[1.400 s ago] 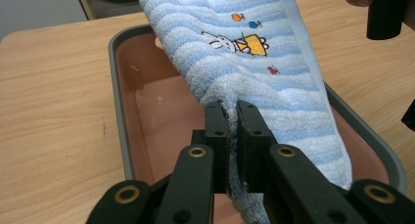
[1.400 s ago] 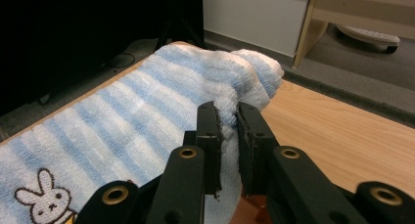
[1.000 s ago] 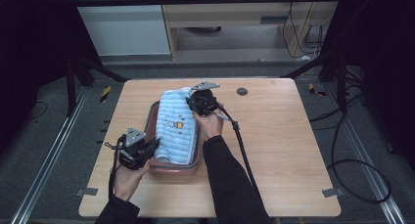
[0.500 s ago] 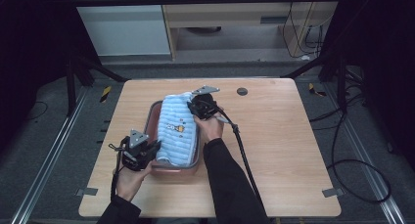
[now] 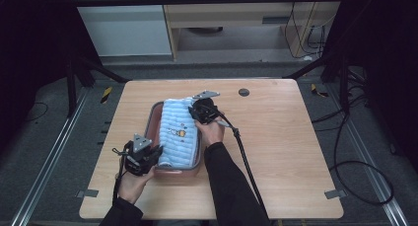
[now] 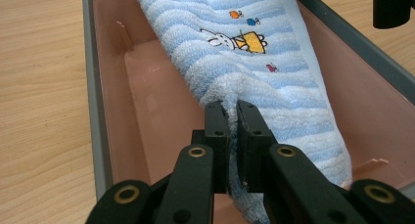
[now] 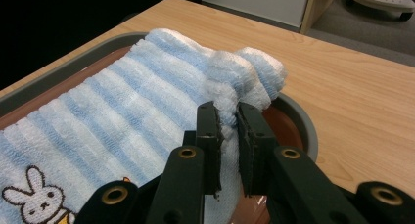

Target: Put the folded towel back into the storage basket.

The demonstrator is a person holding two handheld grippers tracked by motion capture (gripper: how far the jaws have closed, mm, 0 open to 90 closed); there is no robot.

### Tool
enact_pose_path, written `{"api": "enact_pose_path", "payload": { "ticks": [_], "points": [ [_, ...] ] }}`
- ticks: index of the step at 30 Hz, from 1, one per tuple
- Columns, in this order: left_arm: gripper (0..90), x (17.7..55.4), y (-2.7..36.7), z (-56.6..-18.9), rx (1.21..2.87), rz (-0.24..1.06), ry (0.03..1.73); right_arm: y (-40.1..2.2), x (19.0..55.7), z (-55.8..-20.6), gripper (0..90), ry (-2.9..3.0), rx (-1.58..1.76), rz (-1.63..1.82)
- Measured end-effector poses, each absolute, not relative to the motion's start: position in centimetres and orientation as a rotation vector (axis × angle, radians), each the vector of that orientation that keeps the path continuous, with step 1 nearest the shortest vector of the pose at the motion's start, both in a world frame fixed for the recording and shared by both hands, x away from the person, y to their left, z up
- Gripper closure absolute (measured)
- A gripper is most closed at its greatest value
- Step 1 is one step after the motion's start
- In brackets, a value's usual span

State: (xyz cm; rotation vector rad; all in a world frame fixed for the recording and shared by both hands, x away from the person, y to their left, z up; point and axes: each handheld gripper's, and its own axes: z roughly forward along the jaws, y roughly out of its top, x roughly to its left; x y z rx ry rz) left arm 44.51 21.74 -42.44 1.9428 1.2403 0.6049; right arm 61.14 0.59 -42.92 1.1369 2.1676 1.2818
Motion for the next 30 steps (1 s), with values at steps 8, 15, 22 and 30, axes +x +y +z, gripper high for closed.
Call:
{"api": "enact_pose_path", "payload": {
  "ticks": [8,15,22,30],
  "points": [
    [84.5,44.5,21.8,-42.9,1.954,0.602,1.252,0.8,61.2,-43.7,80.5,2.192,1.136,1.25],
    [83.9,44.7,21.9,-43.2,1.966,0.613,1.268,1.1,61.3,-44.3,78.3,2.221,1.135,1.221],
    [70.3,44.9,22.2,-43.3,1.934,0.648,1.289,1.3,61.1,-44.5,68.9,2.227,1.108,1.188],
    [52.9,44.7,23.1,-42.3,1.868,0.669,1.258,0.2,60.3,-42.6,47.8,2.15,1.077,1.262]
  ]
}}
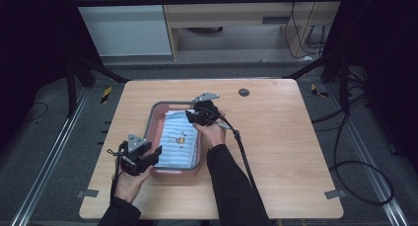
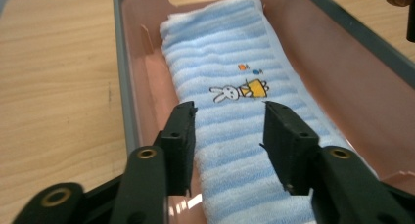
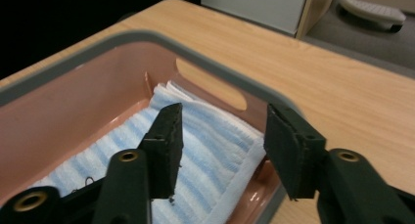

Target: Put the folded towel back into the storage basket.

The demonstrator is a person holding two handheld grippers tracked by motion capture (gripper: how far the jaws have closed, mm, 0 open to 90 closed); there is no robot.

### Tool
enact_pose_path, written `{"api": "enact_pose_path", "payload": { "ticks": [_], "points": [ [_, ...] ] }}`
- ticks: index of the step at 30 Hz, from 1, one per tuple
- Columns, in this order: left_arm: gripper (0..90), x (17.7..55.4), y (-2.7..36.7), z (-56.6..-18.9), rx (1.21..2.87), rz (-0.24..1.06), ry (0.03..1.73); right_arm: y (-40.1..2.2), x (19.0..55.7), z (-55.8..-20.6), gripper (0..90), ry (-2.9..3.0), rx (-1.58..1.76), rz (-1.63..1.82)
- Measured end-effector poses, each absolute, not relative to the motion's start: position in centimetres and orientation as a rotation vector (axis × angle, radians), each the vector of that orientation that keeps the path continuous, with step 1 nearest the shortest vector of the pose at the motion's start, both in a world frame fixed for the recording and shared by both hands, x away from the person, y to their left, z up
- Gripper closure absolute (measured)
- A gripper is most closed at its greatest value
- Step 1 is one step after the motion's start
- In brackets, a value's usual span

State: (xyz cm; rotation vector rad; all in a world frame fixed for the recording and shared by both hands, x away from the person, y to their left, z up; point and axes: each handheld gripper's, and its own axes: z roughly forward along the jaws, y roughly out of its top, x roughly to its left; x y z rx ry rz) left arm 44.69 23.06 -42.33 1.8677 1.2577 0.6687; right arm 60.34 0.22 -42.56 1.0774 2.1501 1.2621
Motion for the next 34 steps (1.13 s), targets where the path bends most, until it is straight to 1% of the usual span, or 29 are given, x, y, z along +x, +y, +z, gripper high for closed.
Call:
{"api": "enact_pose_path", "payload": {
  "ticks": [2,3,4,5,6,8,9,10,12,15,16,17,20,21,22,24,26,30,34],
  "points": [
    [51.6,44.6,23.1,-42.2,1.861,0.667,1.253,0.0,60.2,-42.3,46.7,2.142,1.072,1.268],
    [49.4,44.6,23.3,-42.0,1.852,0.672,1.244,-0.3,60.0,-42.0,44.3,2.131,1.073,1.276],
    [46.5,44.5,23.5,-41.7,1.833,0.672,1.231,-0.9,59.7,-41.3,40.0,2.109,1.072,1.29],
    [45.0,44.5,23.5,-41.7,1.833,0.672,1.231,-0.9,59.7,-41.3,40.0,2.109,1.072,1.29],
    [45.0,44.4,23.6,-41.6,1.832,0.673,1.217,-1.2,59.6,-41.1,37.6,2.103,1.065,1.294],
    [41.6,44.3,23.9,-41.3,1.826,0.671,1.186,-1.9,59.2,-40.6,33.5,2.076,1.064,1.325],
    [39.2,44.2,24.0,-41.2,1.828,0.659,1.176,-2.6,58.7,-40.1,29.7,2.055,1.073,1.336],
    [39.2,44.2,24.1,-41.1,1.833,0.659,1.168,-2.6,58.7,-40.1,29.7,2.055,1.073,1.336],
    [36.0,44.1,24.3,-40.9,1.833,0.668,1.151,-3.8,58.0,-39.5,25.4,2.044,1.082,1.353],
    [33.7,44.2,24.8,-40.8,1.825,0.664,1.155,-4.8,57.4,-39.3,23.9,2.034,1.085,1.359],
    [32.0,44.2,24.9,-40.8,1.823,0.666,1.155,-5.9,57.0,-39.2,22.1,2.029,1.097,1.367],
    [32.0,44.2,25.1,-40.7,1.822,0.672,1.159,-5.9,57.0,-39.2,22.1,2.029,1.097,1.367],
    [28.9,44.3,25.7,-40.7,1.815,0.669,1.157,-7.7,56.2,-39.4,20.4,2.024,1.12,1.357],
    [28.0,44.3,26.1,-40.7,1.813,0.672,1.159,-8.9,55.7,-39.7,19.5,2.013,1.136,1.34],
    [27.4,44.3,26.1,-40.7,1.813,0.672,1.159,-8.9,55.7,-39.7,19.5,2.013,1.136,1.34],
    [26.2,44.4,26.7,-40.6,1.807,0.676,1.164,-10.8,55.1,-40.4,18.3,2.001,1.174,1.317],
    [25.9,44.4,26.9,-40.6,1.804,0.681,1.167,-11.4,54.9,-40.7,17.9,2.005,1.18,1.301],
    [23.1,44.6,27.6,-40.7,1.799,0.693,1.18,-14.4,53.9,-42.1,16.1,2.004,1.219,1.227],
    [22.7,44.8,28.1,-41.0,1.798,0.708,1.189,-15.9,53.1,-42.8,15.6,2.003,1.237,1.193]
  ]
}}
